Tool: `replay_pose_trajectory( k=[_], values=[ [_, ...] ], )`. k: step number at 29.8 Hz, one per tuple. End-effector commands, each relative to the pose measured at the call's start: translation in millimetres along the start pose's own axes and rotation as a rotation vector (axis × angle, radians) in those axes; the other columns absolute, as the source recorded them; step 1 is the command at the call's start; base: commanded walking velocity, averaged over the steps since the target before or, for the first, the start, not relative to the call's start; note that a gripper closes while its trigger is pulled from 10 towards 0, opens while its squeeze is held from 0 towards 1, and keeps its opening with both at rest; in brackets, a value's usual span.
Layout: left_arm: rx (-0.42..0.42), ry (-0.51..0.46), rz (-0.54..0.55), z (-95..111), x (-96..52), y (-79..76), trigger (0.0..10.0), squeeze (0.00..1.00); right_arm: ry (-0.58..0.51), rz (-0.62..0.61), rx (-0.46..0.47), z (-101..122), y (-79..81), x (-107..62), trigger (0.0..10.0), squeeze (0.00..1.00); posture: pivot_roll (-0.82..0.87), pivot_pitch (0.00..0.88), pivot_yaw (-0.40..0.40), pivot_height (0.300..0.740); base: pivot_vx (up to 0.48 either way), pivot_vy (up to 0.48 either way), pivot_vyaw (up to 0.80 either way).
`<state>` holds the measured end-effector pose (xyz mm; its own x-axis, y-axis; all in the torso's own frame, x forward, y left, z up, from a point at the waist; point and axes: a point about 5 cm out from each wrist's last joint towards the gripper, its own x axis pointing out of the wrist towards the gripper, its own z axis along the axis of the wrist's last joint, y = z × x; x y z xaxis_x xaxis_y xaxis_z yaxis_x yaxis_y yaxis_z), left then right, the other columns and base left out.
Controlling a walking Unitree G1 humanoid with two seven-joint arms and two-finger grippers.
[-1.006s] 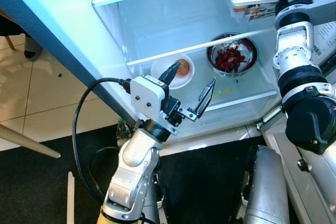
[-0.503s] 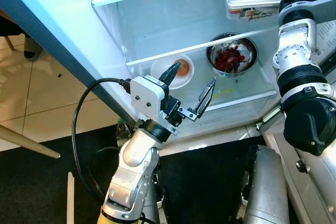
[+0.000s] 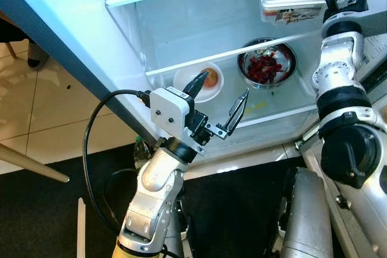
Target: Restocking fridge
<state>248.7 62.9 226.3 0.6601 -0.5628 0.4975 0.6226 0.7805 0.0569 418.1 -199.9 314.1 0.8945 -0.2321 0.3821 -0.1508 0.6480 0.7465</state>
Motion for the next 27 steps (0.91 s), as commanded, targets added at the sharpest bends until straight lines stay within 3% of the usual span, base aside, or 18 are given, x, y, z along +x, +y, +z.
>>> replay_pose_trajectory(
  k=[1, 8, 16, 21, 25, 26, 27],
  values=[
    [-0.017, 0.003, -0.015, -3, -0.7, -2.6, 10.0, 0.00, -0.024, 0.021, -0.071, 0, 1.6, -3.4, 10.0, 0.00, 0.08, 0.383, 0.132, 0.471, 0.000, 0.000, 0.00],
    [-0.020, 0.000, -0.023, -3, 0.5, -2.0, 10.0, 0.00, -0.047, 0.086, -0.154, -4, 11.2, -15.7, 10.0, 0.00, 0.07, 0.380, 0.136, 0.471, 0.000, 0.000, 0.00],
    [-0.022, -0.006, -0.031, -3, 1.8, -1.1, 10.0, 0.00, -0.030, 0.141, -0.225, -9, 9.3, -39.5, 10.0, 0.00, 0.06, 0.374, 0.141, 0.471, 0.000, 0.000, 0.00],
    [-0.023, -0.008, -0.033, -3, 2.4, -1.2, 10.0, 0.00, -0.040, 0.150, -0.236, -7, 11.6, -45.2, 10.0, 0.00, 0.06, 0.374, 0.142, 0.471, 0.000, 0.000, 0.00],
    [-0.025, -0.008, -0.036, -4, 3.2, 0.3, 10.0, 0.00, -0.038, 0.239, -0.289, -3, 24.6, -54.8, 10.0, 0.00, 0.05, 0.366, 0.143, 0.471, 0.000, 0.000, 0.00],
    [-0.026, -0.007, -0.036, -5, 3.4, 0.7, 10.0, 0.00, -0.019, 0.292, -0.303, -5, 30.4, -57.9, 6.0, 0.00, 0.05, 0.364, 0.141, 0.471, 0.000, 0.000, 0.00],
    [-0.028, -0.006, -0.035, -6, 3.4, 0.8, 10.0, 0.00, 0.004, 0.342, -0.308, -8, 35.1, -60.3, 3.1, 0.00, 0.05, 0.363, 0.139, 0.471, 0.000, 0.000, 0.00]
  ],
)
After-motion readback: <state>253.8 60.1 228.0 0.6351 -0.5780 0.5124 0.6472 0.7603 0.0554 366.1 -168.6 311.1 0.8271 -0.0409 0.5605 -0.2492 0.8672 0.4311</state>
